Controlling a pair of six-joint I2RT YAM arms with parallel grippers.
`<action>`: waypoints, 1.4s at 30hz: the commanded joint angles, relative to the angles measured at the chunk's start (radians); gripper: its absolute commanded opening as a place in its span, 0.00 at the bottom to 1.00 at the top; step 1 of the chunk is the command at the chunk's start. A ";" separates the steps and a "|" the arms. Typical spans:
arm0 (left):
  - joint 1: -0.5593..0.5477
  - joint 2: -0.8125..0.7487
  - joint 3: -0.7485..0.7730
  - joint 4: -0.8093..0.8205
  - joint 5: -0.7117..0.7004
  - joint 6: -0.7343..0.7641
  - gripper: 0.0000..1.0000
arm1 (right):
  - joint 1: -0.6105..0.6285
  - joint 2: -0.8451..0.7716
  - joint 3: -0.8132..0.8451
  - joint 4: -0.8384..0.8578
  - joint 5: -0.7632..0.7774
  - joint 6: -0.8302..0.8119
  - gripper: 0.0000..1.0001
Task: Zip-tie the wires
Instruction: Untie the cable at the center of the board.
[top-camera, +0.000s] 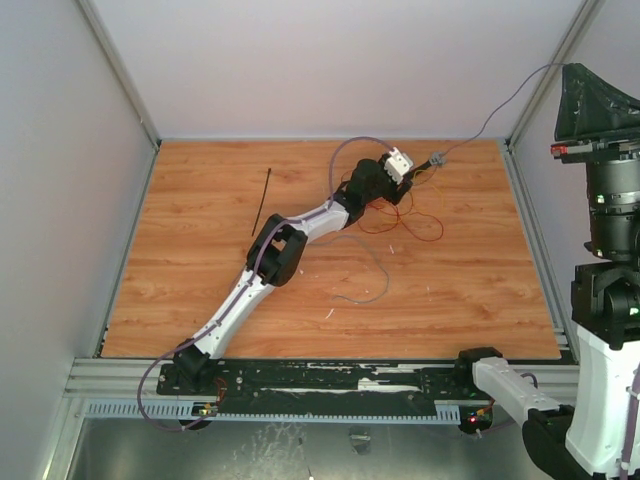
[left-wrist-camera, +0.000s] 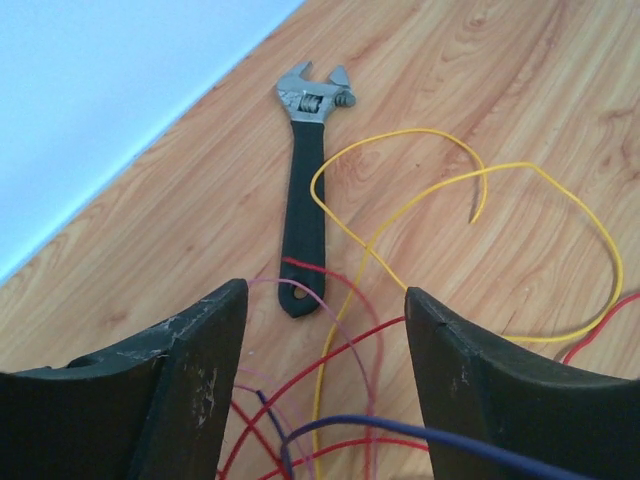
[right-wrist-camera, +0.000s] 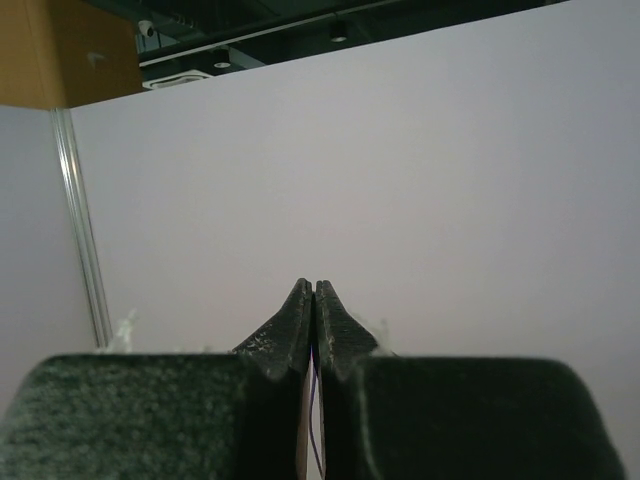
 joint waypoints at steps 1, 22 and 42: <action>0.006 -0.097 -0.031 0.042 0.000 -0.008 0.62 | -0.007 0.010 0.009 -0.031 0.019 0.000 0.00; 0.052 -0.218 -0.123 0.048 0.119 -0.063 0.42 | -0.006 0.093 0.030 -0.142 0.117 -0.053 0.00; 0.232 -0.600 0.043 -0.253 0.066 -0.091 0.00 | -0.018 0.160 -0.366 -0.072 0.215 -0.098 0.00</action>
